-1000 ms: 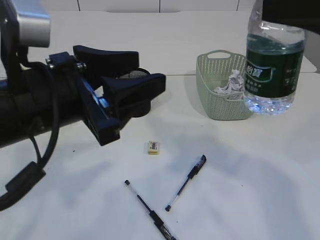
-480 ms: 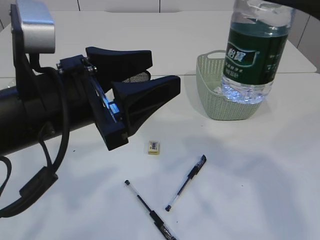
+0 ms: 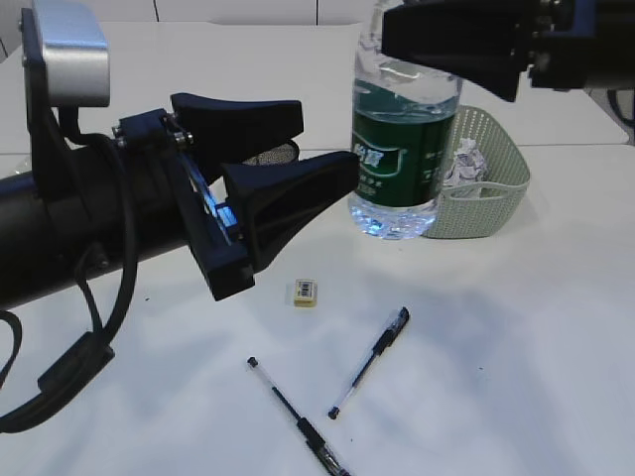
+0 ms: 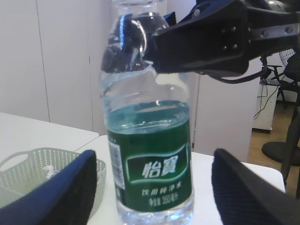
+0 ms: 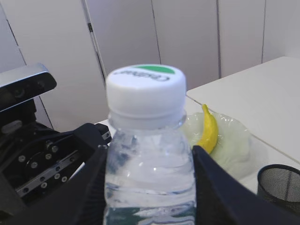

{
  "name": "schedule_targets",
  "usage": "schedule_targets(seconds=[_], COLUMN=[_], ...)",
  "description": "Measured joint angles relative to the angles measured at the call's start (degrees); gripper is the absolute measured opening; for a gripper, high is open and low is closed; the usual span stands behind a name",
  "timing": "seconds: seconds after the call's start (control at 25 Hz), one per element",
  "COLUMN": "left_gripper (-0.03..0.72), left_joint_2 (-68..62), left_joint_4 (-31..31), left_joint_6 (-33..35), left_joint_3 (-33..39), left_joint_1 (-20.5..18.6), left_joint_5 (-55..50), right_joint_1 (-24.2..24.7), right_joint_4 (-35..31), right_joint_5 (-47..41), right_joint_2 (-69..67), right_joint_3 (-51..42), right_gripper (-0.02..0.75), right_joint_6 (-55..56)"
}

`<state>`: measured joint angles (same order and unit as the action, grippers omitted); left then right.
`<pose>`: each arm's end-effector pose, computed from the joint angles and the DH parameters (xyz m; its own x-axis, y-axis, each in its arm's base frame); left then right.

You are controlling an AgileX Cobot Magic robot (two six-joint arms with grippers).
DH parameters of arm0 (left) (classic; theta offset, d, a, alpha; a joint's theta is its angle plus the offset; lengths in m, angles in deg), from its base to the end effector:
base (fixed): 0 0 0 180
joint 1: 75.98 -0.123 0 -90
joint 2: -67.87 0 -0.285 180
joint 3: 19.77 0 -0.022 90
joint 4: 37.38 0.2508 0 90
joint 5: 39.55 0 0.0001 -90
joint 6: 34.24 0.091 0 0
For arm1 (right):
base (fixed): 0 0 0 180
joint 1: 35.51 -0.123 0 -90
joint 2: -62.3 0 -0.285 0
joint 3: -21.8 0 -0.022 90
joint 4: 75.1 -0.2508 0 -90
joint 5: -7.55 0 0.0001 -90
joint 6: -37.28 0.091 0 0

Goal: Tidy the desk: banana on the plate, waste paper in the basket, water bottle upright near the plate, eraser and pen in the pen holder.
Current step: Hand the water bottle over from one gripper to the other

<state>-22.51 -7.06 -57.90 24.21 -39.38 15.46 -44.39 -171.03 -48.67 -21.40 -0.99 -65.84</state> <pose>0.2015 -0.1965 0.2578 0.0141 -0.1117 -0.9936 0.8774 0.4779 -0.0413 0.2513 0.1155 0.3493 -0.0927 -0.0397 -0.9949 -0.9013 0.4281 0.0669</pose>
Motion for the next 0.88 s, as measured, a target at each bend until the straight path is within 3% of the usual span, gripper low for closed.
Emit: schedule_targets(seconds=[0.24, 0.4, 0.88], left_gripper=[0.550, 0.596, 0.617], left_joint_2=[0.00, 0.00, 0.24], left_joint_4=[0.69, 0.59, -4.10], left_joint_6=[0.00, -0.24, -4.63], left_joint_3=[0.00, 0.00, 0.00], left_joint_1=[0.00, 0.00, -0.32], left_joint_5=[0.00, -0.24, -1.37], right_joint_1=[-4.86, -7.00, -9.00], right_joint_4=[-2.70, -2.70, -2.11], right_joint_5=[0.94, 2.15, 2.75], right_joint_2=[-4.21, -6.10, -8.56], right_joint_3=[0.00, 0.63, 5.08], right_gripper=[0.353, 0.353, 0.352], right_joint_6=[-4.11, -5.49, -6.07])
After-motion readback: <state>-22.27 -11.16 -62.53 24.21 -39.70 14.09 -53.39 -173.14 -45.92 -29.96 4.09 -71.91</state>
